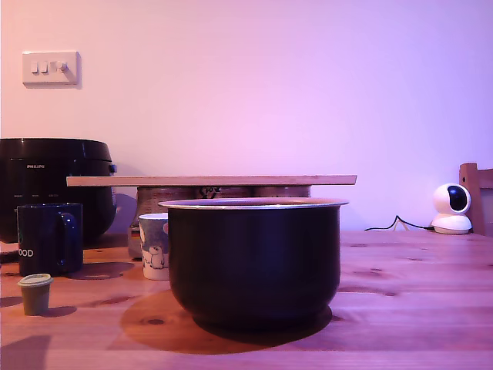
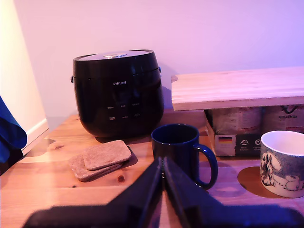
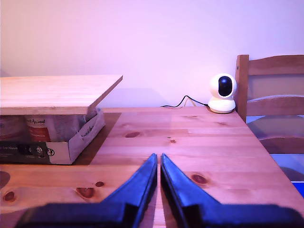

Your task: Pick up the rice cooker pot, and place it on the shelf behind you

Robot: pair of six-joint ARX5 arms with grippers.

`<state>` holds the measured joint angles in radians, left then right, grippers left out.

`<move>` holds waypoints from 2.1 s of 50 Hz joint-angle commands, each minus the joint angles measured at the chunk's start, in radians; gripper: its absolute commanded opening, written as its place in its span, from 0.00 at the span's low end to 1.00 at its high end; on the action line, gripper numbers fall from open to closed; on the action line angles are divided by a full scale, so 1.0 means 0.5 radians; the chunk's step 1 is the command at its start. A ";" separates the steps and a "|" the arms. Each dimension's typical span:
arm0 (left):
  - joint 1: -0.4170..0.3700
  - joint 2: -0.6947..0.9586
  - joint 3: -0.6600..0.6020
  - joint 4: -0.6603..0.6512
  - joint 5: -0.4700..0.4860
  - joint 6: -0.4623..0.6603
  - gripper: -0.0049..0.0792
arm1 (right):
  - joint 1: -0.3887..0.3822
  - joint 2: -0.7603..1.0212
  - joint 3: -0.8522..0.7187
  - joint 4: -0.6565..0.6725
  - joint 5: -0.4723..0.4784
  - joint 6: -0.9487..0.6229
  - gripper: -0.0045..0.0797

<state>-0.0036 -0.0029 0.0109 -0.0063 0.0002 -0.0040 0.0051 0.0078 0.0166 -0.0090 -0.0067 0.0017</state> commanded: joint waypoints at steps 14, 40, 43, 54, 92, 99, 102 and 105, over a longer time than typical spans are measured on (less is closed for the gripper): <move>0.428 -0.020 -0.063 -0.419 0.351 -0.045 0.04 | 0.014 -0.012 0.008 -0.363 -0.265 0.072 0.04; 0.407 -0.020 0.140 0.057 0.832 -0.604 0.04 | 0.015 -0.012 0.324 -0.030 -0.440 0.629 0.04; 0.407 -0.018 0.211 0.022 0.941 -0.632 0.04 | 0.015 -0.011 0.399 -0.107 -0.562 0.627 0.04; 0.394 0.139 0.464 -0.218 1.403 -0.665 0.04 | 0.016 0.126 0.668 -0.539 -1.118 0.591 0.04; -0.214 0.933 0.795 -0.433 1.673 -0.195 0.04 | 0.397 1.223 1.238 -1.041 -1.530 -0.581 0.04; -0.326 1.036 0.795 -0.434 1.657 -0.114 0.04 | 0.596 1.431 1.321 -1.112 -1.447 -0.812 0.04; -0.366 1.076 0.795 -0.433 1.656 -0.081 0.04 | 0.682 1.516 1.361 -1.133 -1.382 -0.903 0.04; -0.401 1.109 0.795 -0.426 1.653 -0.066 0.04 | 0.768 1.597 1.407 -1.162 -1.302 -0.985 0.04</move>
<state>-0.1921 0.5392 0.4152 -0.2287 0.8291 -0.0513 0.3569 0.7845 0.6994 -0.5850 -0.6926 -0.4477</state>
